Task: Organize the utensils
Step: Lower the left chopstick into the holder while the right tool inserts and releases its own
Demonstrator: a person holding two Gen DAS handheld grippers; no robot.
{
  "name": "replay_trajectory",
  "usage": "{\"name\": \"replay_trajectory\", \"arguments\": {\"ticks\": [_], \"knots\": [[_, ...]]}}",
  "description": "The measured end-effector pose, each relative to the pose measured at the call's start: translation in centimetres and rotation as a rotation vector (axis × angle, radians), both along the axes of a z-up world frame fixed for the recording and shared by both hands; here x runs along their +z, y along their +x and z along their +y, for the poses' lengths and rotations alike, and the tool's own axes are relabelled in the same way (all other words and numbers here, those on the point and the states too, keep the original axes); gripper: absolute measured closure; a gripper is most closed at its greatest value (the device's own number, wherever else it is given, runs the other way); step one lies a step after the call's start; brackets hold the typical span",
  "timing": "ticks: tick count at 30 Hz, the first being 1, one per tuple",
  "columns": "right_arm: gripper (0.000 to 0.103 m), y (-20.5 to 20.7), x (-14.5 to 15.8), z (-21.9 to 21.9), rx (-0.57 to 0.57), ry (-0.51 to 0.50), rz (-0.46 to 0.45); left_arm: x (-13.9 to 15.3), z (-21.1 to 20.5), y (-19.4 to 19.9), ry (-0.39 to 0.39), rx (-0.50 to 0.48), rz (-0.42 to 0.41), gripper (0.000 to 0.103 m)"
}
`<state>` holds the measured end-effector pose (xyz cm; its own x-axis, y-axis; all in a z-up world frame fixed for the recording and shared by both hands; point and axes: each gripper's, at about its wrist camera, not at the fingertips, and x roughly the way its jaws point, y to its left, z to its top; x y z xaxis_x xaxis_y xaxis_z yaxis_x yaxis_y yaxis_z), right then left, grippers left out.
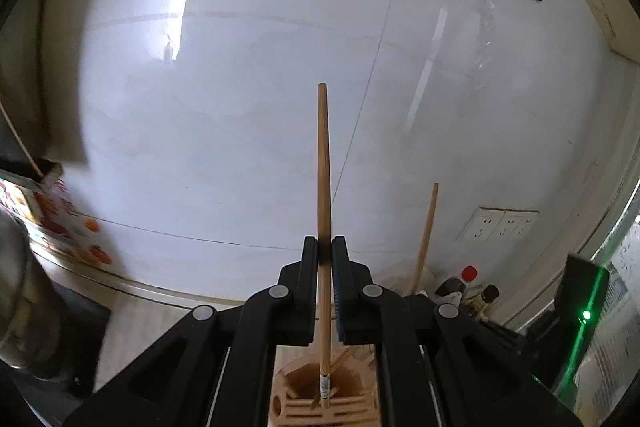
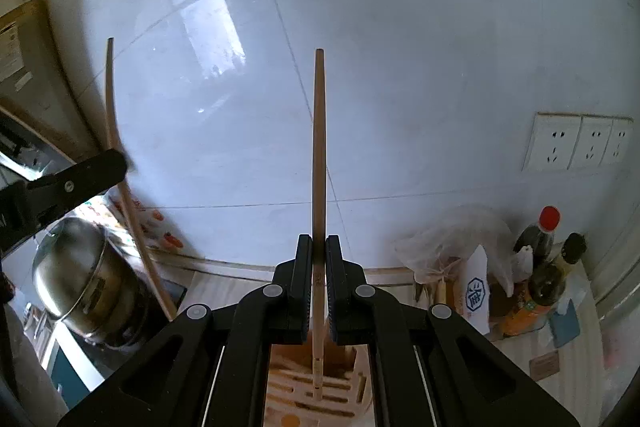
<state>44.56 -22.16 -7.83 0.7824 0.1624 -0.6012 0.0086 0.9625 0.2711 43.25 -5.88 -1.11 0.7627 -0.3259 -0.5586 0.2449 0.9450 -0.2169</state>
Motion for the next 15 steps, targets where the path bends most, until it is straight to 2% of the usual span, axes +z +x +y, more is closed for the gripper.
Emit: {"name": "replay_trajectory", "arguments": {"ticks": [6,15], "knots": [[0.097,1.5,-2.5,-0.6,-0.035,0.011,0.01,-3.6,-1.1,1.8,0.033,-0.019,-0.007,0.099],[0.096,2.1,-5.2,-0.9,-0.052,0.012,0.009,-6.7,-3.4,1.6,0.181,-0.033,-0.047,0.099]]}}
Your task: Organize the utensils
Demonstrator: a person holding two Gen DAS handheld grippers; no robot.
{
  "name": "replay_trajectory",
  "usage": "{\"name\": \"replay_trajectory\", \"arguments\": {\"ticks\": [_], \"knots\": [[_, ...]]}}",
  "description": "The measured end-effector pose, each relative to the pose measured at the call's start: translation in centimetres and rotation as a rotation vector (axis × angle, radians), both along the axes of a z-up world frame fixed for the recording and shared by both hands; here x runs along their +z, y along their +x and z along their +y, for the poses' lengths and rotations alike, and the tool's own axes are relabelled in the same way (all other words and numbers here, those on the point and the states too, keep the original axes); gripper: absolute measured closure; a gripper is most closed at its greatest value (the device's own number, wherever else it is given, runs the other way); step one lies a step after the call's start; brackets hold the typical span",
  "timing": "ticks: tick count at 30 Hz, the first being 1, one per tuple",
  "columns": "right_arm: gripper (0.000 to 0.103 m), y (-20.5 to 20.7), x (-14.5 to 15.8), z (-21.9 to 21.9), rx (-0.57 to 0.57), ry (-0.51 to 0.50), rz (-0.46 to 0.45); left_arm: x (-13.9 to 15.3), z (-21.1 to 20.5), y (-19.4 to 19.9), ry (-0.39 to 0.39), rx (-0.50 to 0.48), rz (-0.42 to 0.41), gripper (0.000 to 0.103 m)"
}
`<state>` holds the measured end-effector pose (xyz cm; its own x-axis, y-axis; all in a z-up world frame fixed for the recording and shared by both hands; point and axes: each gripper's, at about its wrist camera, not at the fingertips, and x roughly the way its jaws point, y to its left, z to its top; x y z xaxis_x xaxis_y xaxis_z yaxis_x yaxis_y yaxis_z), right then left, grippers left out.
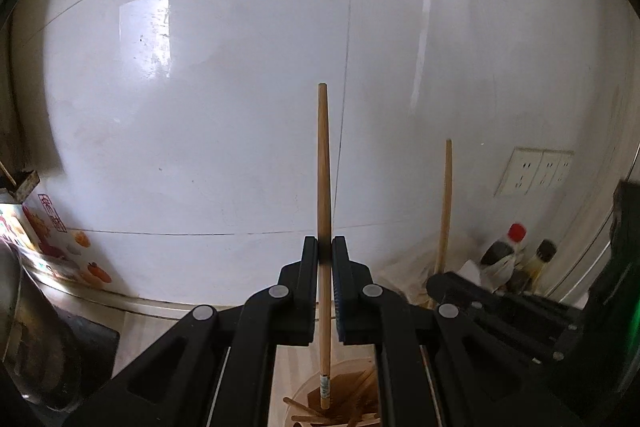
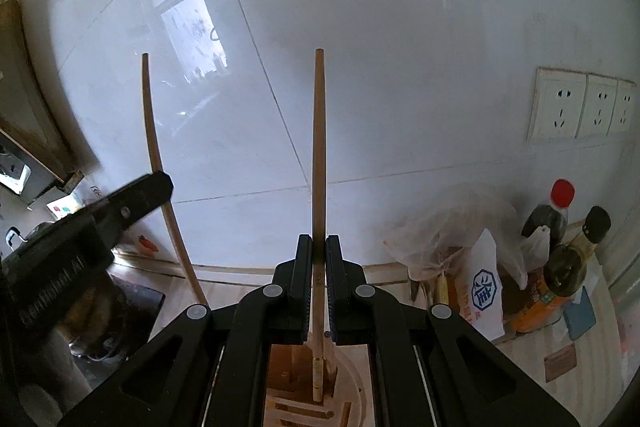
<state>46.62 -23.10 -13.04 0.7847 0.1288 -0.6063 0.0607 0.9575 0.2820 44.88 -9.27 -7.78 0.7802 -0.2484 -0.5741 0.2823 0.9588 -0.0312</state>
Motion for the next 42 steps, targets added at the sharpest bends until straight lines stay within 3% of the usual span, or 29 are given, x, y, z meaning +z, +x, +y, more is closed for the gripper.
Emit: {"name": "replay_trajectory", "arguments": {"ticks": [9,16,20,21,22,23,24,25,27,29,31,33,35,37,42], "knots": [[0.096,0.1,-1.4,-0.1,-0.003,-0.01,0.007,-1.5,-0.8,-0.2,0.05,0.014,0.01,0.099],[0.096,0.2,-2.4,-0.5,0.007,0.01,0.028,-2.4,-0.3,0.0,0.044,0.012,0.069,0.098],[0.095,0.4,-3.1,-0.9,0.039,0.042,0.08,-1.7,0.8,-0.5,-0.005,0.022,0.136,0.091],[0.095,0.3,-3.1,-1.0,0.044,0.051,0.089,-1.1,1.3,-0.9,-0.037,0.032,0.14,0.08],[0.089,0.0,-2.9,-1.2,0.051,0.059,0.097,-0.3,2.0,-1.3,-0.059,0.052,0.133,0.055],[0.073,-0.3,-2.6,-1.3,0.053,0.07,0.095,0.5,2.4,-1.8,-0.067,0.073,0.12,0.04],[0.066,-0.7,-2.4,-1.4,0.053,0.078,0.088,1.2,2.9,-2.3,-0.073,0.093,0.103,0.016],[0.057,-1.2,-1.8,-1.5,0.057,0.083,0.074,2.0,3.5,-2.9,-0.079,0.118,0.082,0.01],[0.056,-2.2,-0.5,-1.6,0.056,0.076,0.047,3.6,4.7,-4.0,-0.073,0.152,0.058,0.008],[0.054,-3.5,1.0,-1.8,0.053,0.063,0.022,4.3,5.6,-4.9,-0.04,0.194,0.056,0.0],[0.05,-5.0,2.2,-1.9,0.039,0.036,0.002,4.3,6.4,-6.0,-0.016,0.22,0.051,0.0],[0.038,-7.0,2.9,-2.1,0.032,0.018,-0.012,3.6,7.2,-7.3,0.024,0.261,0.06,0.0],[0.012,-8.0,3.0,-1.8,0.016,-0.033,0.019,2.4,7.5,-8.5,0.05,0.294,0.074,0.0],[0.003,-9.1,2.4,-1.2,0.004,-0.091,0.046,1.2,7.5,-9.5,0.07,0.319,0.093,0.0],[0.0,-11.3,0.4,-0.7,-0.019,-0.169,0.094,-1.4,7.2,-11.3,0.123,0.349,0.156,0.0]]}}
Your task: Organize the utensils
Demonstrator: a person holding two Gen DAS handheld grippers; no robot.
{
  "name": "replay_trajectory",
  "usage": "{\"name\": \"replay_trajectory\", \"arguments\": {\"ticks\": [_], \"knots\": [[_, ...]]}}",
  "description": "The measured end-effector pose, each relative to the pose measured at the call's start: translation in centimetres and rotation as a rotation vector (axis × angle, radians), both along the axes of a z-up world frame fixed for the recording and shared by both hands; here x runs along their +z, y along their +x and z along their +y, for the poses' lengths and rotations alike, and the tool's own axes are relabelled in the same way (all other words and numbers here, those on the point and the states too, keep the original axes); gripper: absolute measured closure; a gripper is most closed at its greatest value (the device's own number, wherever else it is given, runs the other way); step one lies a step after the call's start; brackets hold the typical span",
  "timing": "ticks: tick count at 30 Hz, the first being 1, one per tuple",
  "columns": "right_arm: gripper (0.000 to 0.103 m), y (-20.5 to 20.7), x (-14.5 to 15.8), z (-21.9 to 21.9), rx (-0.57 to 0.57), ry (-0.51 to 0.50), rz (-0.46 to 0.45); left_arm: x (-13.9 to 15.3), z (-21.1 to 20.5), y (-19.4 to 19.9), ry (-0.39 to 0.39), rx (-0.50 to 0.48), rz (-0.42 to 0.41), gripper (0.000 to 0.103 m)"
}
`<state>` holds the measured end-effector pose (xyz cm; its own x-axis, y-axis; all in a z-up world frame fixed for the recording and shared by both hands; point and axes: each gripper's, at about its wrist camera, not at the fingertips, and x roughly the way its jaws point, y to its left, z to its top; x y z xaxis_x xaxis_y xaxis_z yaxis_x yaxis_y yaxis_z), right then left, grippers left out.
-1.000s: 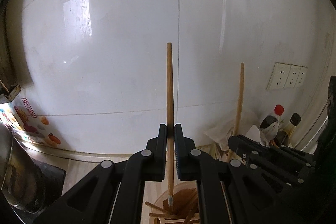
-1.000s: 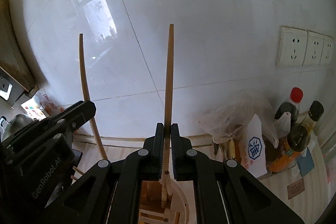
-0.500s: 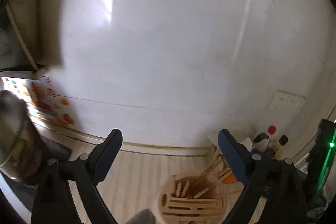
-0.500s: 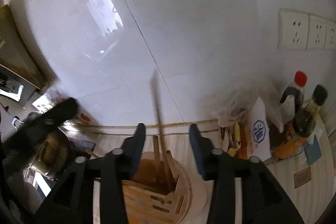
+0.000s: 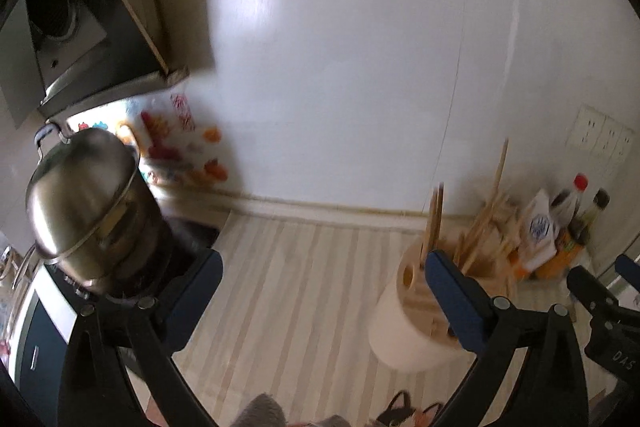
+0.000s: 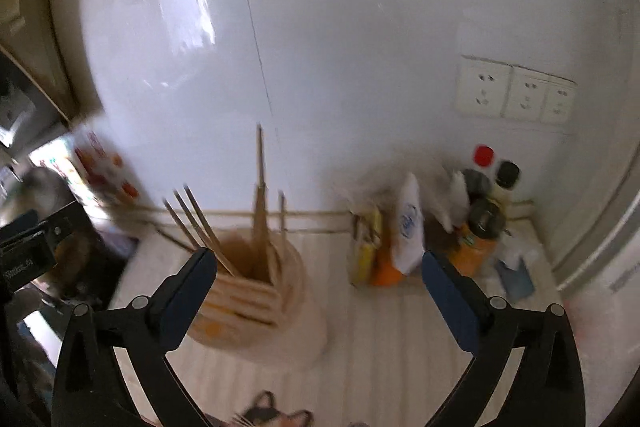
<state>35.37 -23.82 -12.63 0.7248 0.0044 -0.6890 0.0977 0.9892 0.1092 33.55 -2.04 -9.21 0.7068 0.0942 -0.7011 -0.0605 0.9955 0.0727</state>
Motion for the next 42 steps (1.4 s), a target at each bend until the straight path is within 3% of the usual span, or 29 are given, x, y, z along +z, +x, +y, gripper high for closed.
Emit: {"name": "replay_trajectory", "arguments": {"ticks": [4,11,19,30,42], "knots": [[0.0,-1.6,-0.5,0.1,0.011,-0.03,0.004,0.0,-0.3,-1.8,-0.016,0.025,0.01,0.0],[0.0,-7.4,3.1,0.5,0.005,-0.077,-0.081,3.5,-1.4,-8.1,-0.039,-0.016,-0.033,0.0],[0.0,-16.6,7.6,1.6,-0.071,-0.096,-0.13,8.0,-0.1,-16.1,-0.071,-0.122,-0.095,0.0],[0.0,-28.5,12.2,5.9,-0.195,-0.143,-0.17,9.8,2.5,-23.5,-0.09,-0.188,-0.089,0.0],[0.0,-32.3,14.2,7.4,-0.154,-0.154,-0.189,11.3,2.8,-26.6,-0.068,-0.146,-0.128,0.0]]}}
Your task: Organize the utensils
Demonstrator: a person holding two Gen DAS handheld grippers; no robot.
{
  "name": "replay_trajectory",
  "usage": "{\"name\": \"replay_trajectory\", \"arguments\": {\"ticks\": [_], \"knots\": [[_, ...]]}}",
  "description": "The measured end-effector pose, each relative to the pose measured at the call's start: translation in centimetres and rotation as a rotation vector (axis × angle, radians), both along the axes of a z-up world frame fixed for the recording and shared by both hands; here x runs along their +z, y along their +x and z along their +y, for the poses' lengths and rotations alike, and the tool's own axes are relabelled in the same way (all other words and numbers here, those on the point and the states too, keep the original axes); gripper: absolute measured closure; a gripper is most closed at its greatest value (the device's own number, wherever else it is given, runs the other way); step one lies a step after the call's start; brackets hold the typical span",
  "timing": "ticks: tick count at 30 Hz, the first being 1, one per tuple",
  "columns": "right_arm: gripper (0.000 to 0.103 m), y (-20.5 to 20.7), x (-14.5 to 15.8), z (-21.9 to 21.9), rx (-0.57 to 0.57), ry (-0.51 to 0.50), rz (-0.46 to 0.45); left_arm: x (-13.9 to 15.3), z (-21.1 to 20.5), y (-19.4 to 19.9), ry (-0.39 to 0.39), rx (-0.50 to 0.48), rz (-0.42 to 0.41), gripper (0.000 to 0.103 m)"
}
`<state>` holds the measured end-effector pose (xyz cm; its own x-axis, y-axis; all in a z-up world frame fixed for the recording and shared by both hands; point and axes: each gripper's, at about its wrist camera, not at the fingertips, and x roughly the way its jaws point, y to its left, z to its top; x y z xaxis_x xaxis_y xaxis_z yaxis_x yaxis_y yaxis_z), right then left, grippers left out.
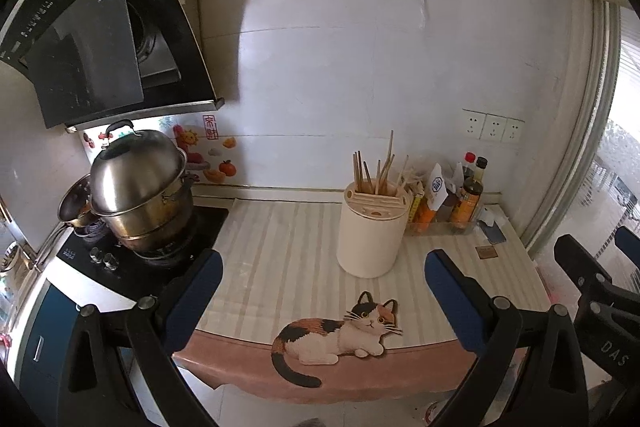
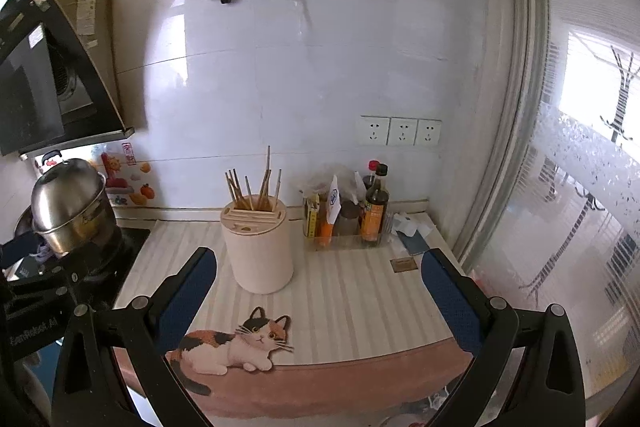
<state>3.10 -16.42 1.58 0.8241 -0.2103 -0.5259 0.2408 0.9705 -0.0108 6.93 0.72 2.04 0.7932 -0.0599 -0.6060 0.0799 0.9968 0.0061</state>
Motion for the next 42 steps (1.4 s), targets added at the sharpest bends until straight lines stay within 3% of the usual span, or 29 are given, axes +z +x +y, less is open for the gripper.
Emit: {"name": "replay_trajectory", "arguments": {"ticks": [20,42], "knots": [[0.0,-0.2,-0.4,-1.4,0.045,0.007,0.014,0.1,-0.8,-1.5,0.022,0.072,-0.009,0.0],[0.0,0.4,-0.6,-1.8,0.049,0.016,0.007,0.1,-1.3,-1.3,0.053,0.067,-0.016,0.0]]}}
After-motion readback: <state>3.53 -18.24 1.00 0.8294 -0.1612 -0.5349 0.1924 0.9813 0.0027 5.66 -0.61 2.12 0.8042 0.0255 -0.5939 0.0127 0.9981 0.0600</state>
